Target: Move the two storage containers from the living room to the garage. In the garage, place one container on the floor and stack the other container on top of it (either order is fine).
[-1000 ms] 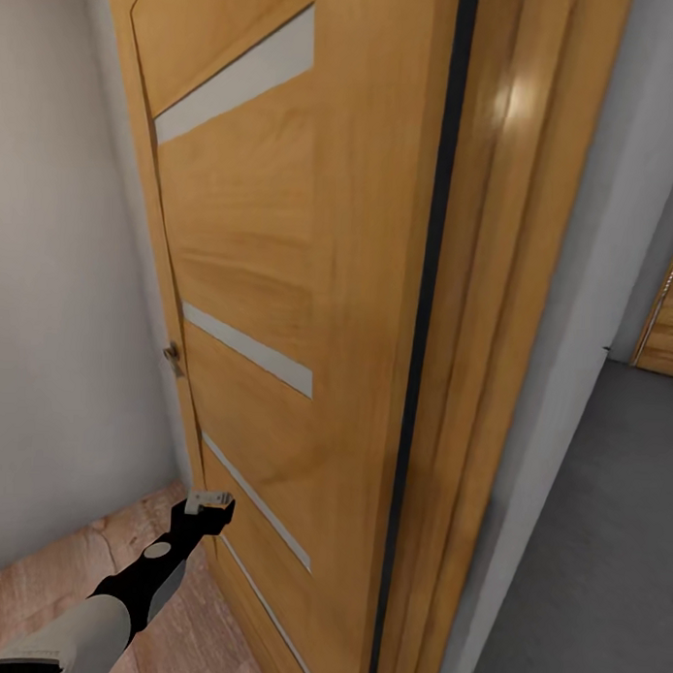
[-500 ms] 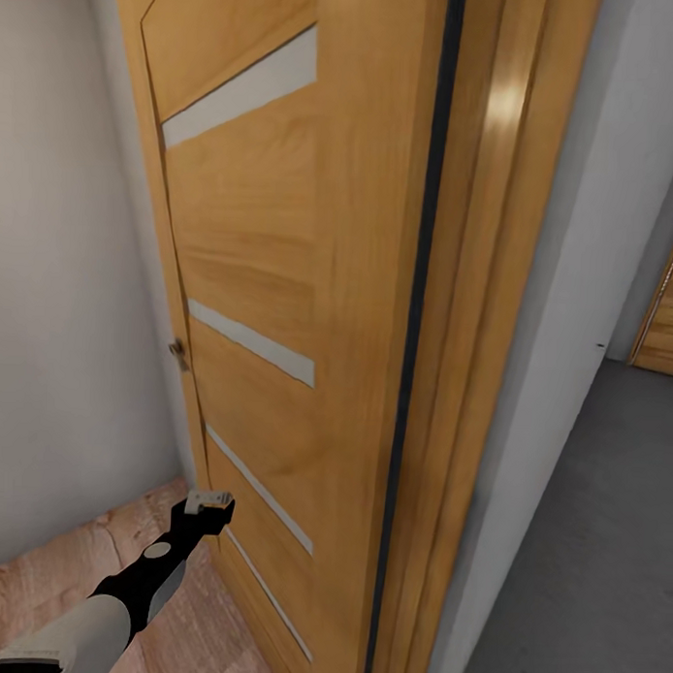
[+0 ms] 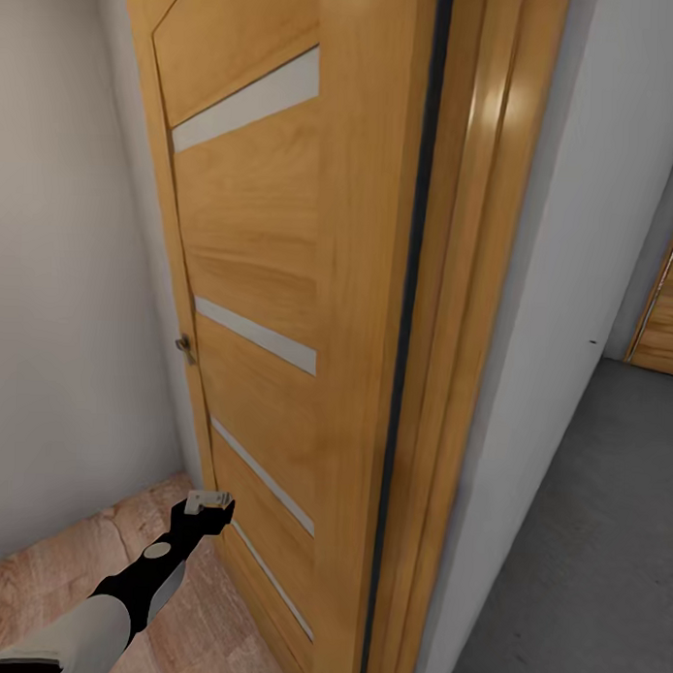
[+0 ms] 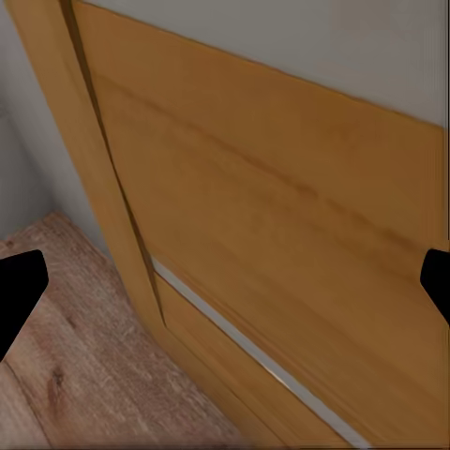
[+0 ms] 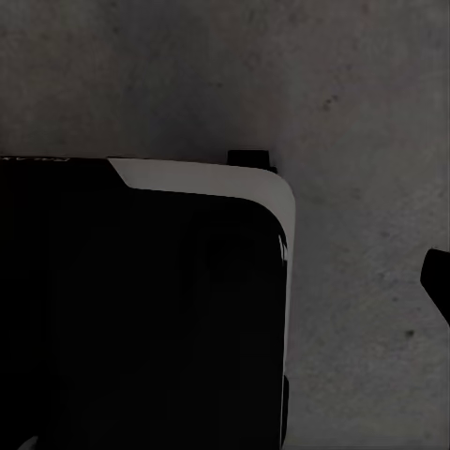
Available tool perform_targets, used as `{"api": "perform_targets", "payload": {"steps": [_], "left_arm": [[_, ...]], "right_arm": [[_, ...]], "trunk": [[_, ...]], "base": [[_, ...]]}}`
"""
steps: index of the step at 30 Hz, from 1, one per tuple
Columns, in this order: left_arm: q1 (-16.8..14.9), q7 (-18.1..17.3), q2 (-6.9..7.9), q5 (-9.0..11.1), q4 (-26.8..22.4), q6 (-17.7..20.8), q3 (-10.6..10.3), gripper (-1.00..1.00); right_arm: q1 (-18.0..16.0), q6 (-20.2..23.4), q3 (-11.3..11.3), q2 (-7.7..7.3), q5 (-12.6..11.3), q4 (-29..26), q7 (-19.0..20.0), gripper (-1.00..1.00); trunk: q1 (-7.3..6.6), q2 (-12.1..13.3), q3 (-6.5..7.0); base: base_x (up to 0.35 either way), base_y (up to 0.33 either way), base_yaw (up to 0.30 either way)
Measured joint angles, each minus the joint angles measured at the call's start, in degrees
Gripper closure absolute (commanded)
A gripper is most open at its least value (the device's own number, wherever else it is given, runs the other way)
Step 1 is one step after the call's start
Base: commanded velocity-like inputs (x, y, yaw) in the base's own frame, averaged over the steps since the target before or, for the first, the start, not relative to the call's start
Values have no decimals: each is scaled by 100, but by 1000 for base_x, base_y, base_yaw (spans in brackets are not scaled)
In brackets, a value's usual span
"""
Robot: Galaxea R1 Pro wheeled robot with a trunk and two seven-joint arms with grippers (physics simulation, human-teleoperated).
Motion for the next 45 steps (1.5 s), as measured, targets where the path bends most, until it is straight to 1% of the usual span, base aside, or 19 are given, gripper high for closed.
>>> {"api": "perform_targets", "payload": {"steps": [12, 23, 45], "left_arm": [[0, -3, 0, 0, 0, 0, 0, -100], [1, -1, -1, 0, 0, 0, 0, -100], [1, 1, 6, 0, 0, 0, 0, -100]], "right_arm": [[0, 0, 0, 0, 0, 0, -2, -100], [0, 0, 1, 0, 0, 0, 0, -100], [0, 0, 5, 0, 1, 0, -3, -100]], "trunk": [[-1, 1, 0], [0, 1, 0], [-2, 1, 0]], "base": [[-22, 0, 0], [-174, 0, 0], [-42, 0, 0]]}}
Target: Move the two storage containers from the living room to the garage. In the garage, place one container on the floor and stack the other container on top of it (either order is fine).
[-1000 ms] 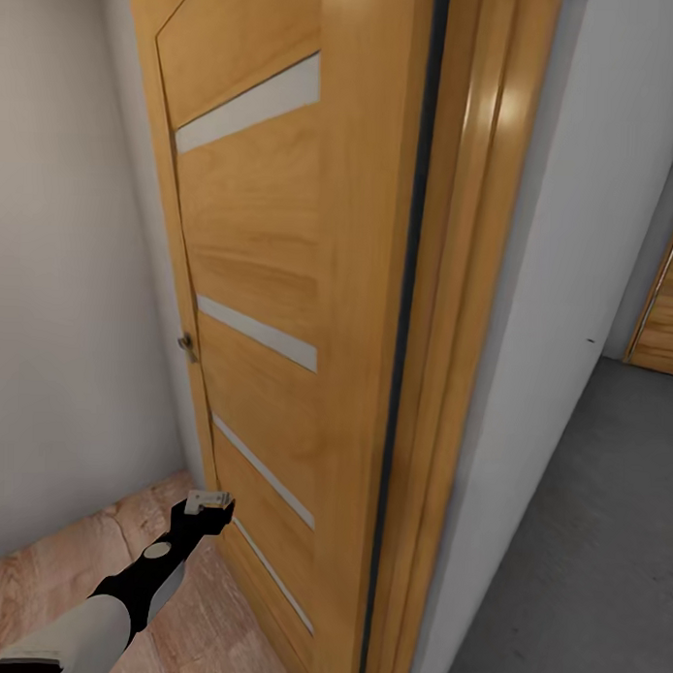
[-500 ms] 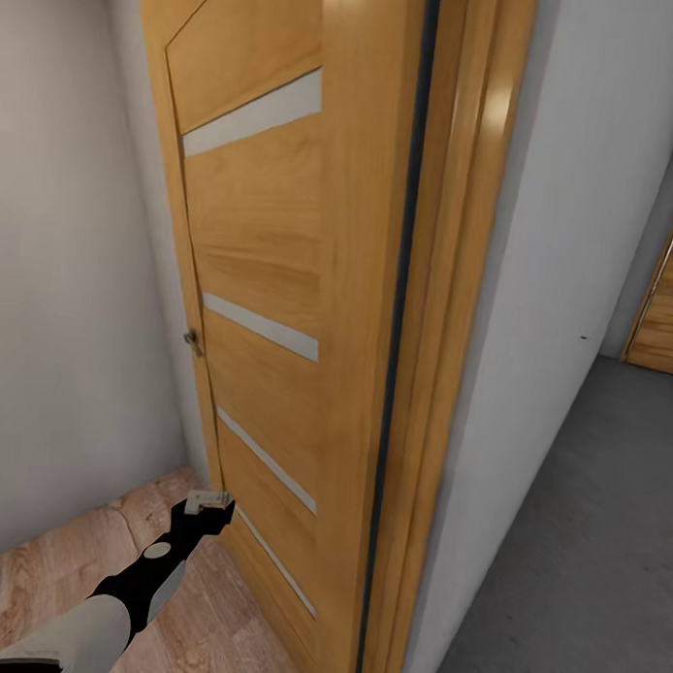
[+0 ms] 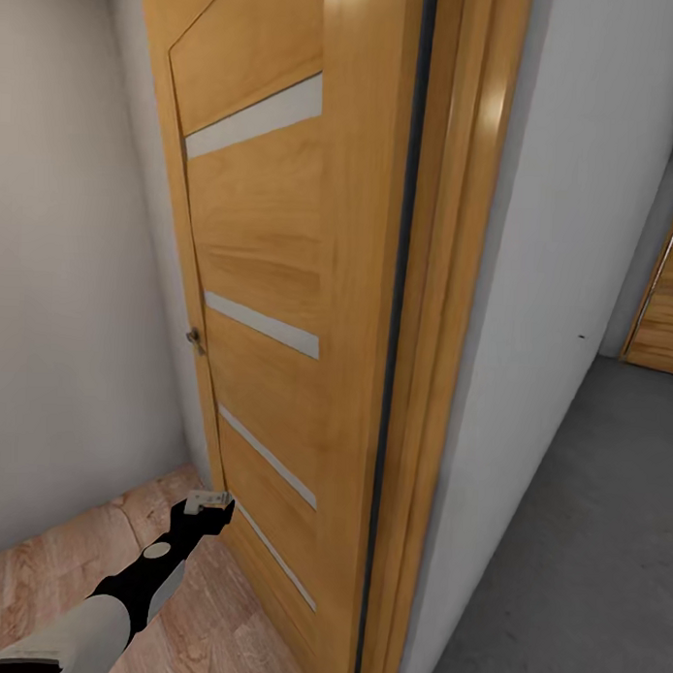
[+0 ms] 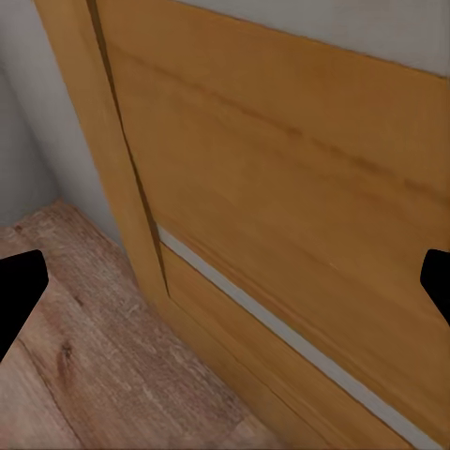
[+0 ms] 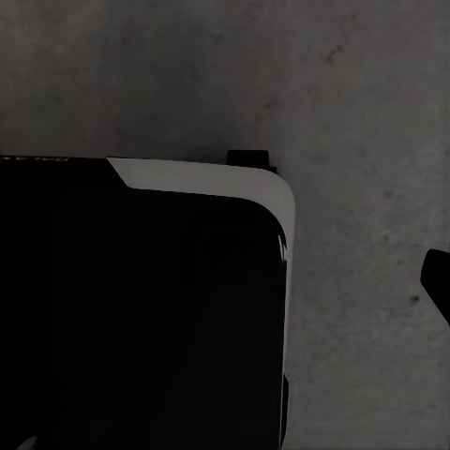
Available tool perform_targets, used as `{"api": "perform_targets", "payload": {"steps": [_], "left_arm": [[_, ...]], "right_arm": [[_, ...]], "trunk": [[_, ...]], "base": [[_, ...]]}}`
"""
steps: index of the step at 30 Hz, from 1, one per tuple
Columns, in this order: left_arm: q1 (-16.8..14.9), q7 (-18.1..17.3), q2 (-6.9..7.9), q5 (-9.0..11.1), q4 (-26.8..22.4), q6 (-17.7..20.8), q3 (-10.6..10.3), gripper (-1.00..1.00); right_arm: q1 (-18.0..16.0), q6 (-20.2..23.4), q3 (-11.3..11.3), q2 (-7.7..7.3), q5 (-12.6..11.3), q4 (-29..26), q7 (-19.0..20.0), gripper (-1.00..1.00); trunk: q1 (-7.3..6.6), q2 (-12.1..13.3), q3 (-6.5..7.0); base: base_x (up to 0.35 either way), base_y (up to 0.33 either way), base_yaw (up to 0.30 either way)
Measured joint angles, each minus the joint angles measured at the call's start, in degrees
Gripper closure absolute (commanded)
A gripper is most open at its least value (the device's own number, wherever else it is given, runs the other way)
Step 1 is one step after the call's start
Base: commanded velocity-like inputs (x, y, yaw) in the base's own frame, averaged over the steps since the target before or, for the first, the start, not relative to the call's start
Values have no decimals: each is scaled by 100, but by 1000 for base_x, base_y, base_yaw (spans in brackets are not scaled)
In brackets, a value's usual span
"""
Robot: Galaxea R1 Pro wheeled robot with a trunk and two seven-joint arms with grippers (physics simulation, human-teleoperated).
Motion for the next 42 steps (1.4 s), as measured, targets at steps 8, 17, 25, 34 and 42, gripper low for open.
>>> {"api": "perform_targets", "payload": {"steps": [8, 17, 25, 34, 42], "left_arm": [[1, -2, 2, 0, -2, 0, -1, -100], [0, 0, 2, 0, 0, 0, 0, -100], [0, -1, 2, 0, 0, 0, 0, -100], [1, -4, 2, 0, 0, 0, 0, -100], [0, -3, 2, 0, 0, 0, 0, -100]], "right_arm": [[-1, -1, 0, 0, 0, 2, -1, -100], [0, 0, 0, 0, 2, 0, 0, -100], [0, 0, 0, 0, 2, 0, -2, -100], [0, -1, 0, 0, 6, 0, -1, -100], [0, 0, 0, 0, 0, 0, 5, -100]], "trunk": [[0, 0, 0], [0, 0, 0], [0, 0, 0], [1, 0, 0], [0, 0, 0]], "base": [[-1, 0, 134], [0, -1, 74], [-3, -107, 5], [-72, -288, 0], [-28, -108, 0]]}}
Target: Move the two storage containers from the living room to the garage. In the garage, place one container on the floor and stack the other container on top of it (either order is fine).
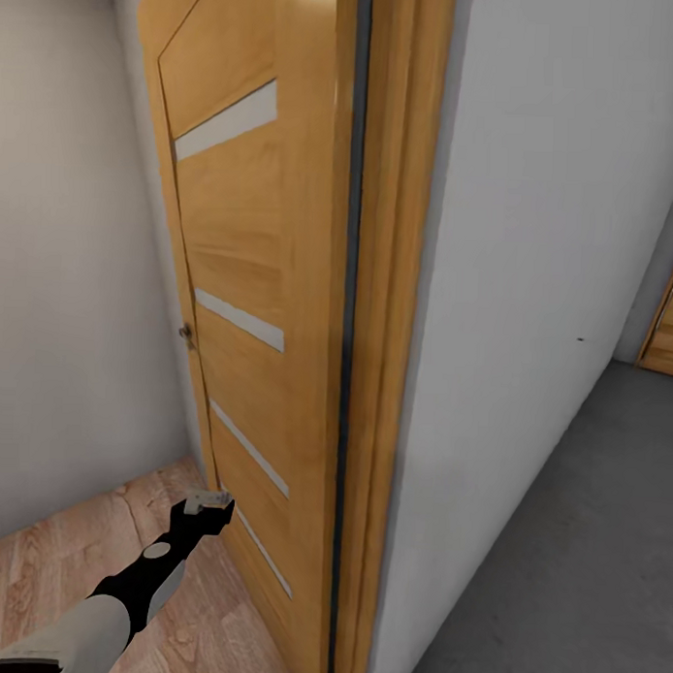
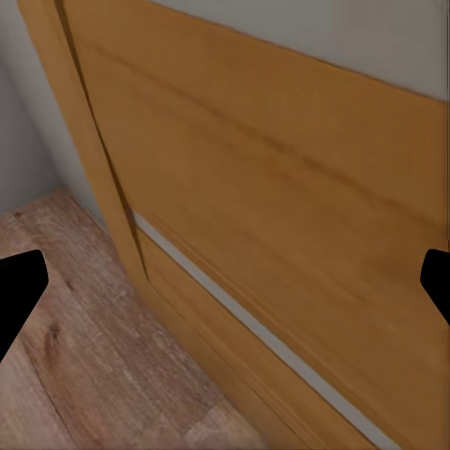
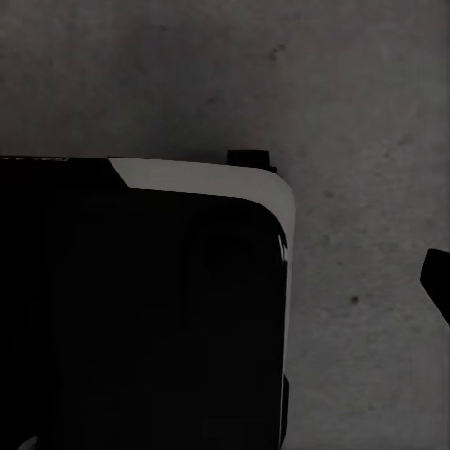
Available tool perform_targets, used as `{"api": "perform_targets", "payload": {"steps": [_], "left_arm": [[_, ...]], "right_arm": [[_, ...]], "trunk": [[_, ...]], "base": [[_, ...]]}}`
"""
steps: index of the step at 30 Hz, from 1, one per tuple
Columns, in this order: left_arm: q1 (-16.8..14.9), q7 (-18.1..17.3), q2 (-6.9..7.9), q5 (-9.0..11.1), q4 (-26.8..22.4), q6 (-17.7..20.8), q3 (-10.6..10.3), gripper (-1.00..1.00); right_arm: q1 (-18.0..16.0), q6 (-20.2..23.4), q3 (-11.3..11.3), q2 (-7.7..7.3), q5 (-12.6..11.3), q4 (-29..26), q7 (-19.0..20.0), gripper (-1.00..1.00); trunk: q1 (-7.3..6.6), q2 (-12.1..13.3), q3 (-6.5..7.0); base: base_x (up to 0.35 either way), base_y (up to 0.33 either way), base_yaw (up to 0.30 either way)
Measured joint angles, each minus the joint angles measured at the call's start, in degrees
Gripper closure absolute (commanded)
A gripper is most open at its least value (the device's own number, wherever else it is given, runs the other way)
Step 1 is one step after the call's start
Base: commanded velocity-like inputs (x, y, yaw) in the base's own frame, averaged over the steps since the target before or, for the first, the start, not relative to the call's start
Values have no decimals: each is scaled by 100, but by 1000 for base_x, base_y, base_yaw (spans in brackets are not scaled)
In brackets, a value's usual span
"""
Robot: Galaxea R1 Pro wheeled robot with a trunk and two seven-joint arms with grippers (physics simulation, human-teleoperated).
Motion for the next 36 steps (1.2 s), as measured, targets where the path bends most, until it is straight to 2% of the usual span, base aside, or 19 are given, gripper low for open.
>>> {"api": "perform_targets", "payload": {"steps": [15, 25, 29, 33, 36], "left_arm": [[0, 1, 6, 3, 107, -3, 0, -100], [0, 1, 96, 0, 336, -57, 0, -100], [0, 2, 114, 5, 548, -69, -1, -100], [6, 2, 121, 1, 1038, -75, -2, -100], [18, 2, 127, 0, 1212, -76, -4, -100]], "right_arm": [[0, 0, 0, 0, 13, 0, 6, -100], [0, 0, 0, 0, 14, 0, 4, -100], [0, 0, 0, 0, 14, 0, 4, -100], [0, 0, 0, 0, 14, -3, -1, -100], [-2, 2, 0, 0, 18, -9, -3, -100]], "trunk": [[0, 0, 0], [0, 0, 0], [0, 0, 0], [0, 0, 0], [0, 0, 0]], "base": [[-2, -8, 0], [0, 0, 0], [0, 0, 0], [0, 0, 0], [0, 0, 0]]}}
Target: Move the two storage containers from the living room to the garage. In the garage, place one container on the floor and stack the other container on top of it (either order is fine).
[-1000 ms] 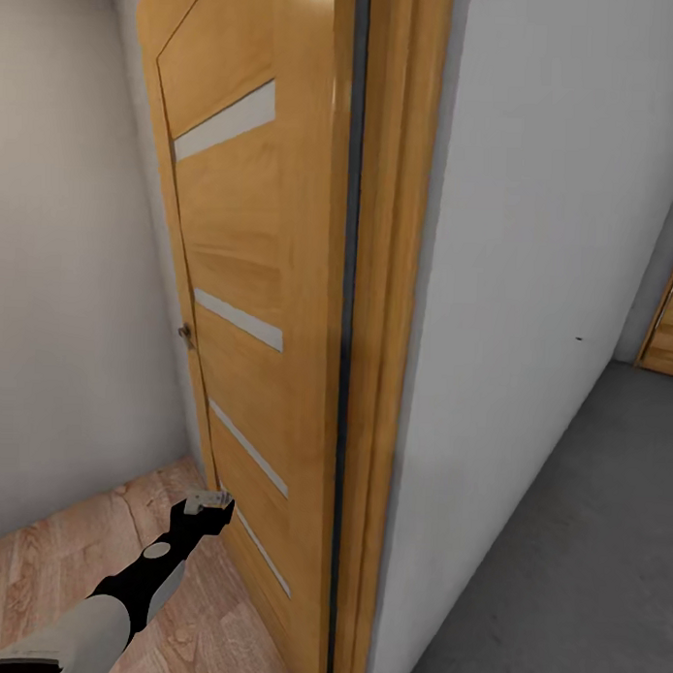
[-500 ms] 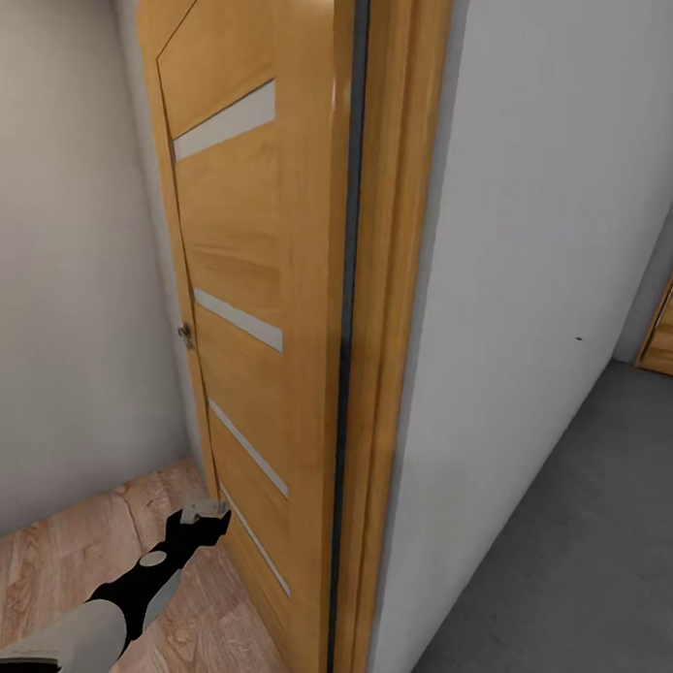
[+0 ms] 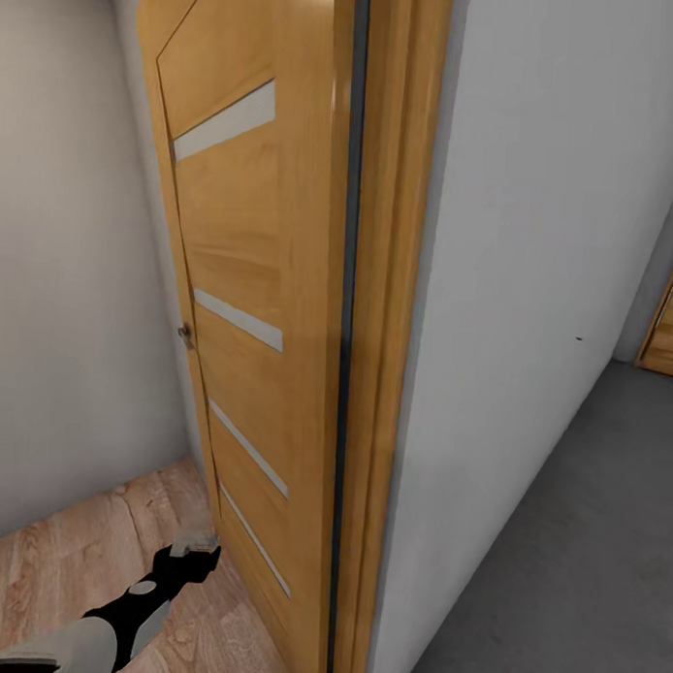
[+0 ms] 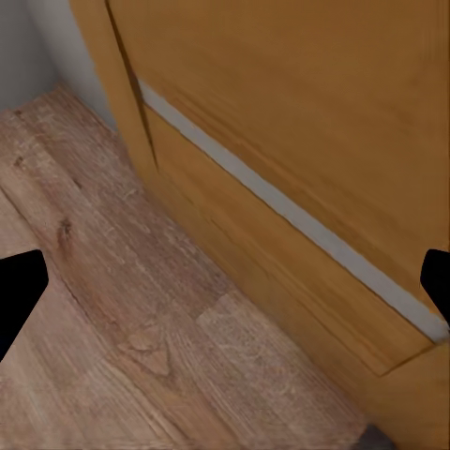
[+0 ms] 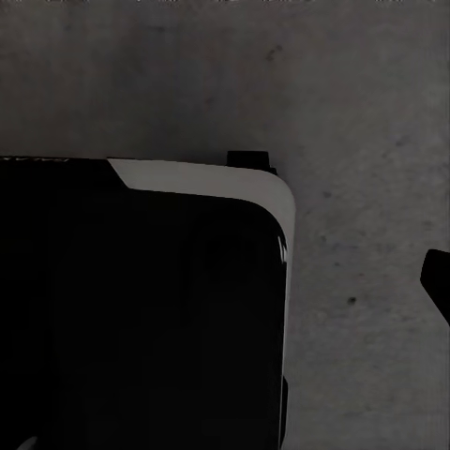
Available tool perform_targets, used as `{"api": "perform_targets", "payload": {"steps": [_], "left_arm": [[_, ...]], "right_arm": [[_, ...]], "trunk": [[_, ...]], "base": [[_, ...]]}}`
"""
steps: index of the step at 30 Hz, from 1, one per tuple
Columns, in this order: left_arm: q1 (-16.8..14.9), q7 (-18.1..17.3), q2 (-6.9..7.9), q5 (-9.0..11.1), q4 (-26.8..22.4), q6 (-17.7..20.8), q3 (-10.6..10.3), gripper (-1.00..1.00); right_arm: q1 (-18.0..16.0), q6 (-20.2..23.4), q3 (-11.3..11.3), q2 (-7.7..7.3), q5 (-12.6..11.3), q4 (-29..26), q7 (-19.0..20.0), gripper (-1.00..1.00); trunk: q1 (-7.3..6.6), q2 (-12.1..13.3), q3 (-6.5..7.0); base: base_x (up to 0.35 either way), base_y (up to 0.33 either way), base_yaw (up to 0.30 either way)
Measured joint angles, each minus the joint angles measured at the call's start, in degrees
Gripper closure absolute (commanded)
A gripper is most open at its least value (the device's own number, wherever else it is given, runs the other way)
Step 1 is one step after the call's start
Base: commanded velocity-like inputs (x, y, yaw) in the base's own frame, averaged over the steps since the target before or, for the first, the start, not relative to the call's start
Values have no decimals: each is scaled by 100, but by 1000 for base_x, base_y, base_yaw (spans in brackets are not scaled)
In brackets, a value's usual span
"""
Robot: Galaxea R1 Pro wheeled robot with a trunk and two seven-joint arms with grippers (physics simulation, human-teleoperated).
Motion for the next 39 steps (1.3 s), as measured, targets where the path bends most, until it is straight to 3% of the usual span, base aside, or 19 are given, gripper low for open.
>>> {"api": "perform_targets", "payload": {"steps": [4, 8, 18, 25, 30, 39], "left_arm": [[111, -5, 18, -5, 105, 3, -8, -100], [895, -25, 29, -9, 164, -44, -17, -100], [1482, -66, 14, -16, 184, -61, -24, -100], [1775, -54, -7, -16, 186, 923, -28, -100], [2142, -46, -64, -22, 192, 1372, -39, -100], [2505, -39, -102, -119, 194, 1491, -37, -100]], "right_arm": [[-4, 4, 0, 0, 5, -28, -1, -100], [-24, 15, 6, 8, 14, -265, -3, -100], [-66, 32, 12, 11, 39, -620, 4, -100], [-75, 31, 11, 9, 41, -643, 10, -100], [-77, 30, 9, 9, 38, -648, 15, -100], [-77, 33, 8, 9, 36, -641, 17, -100]], "trunk": [[0, 0, 0], [0, 0, -1], [0, 0, 0], [0, 0, 0], [0, -1, -1], [0, 0, 0]], "base": [[0, 0, 0], [0, 0, 0], [0, 0, 0], [0, 0, 0], [0, 0, 0], [0, 0, 0]]}}
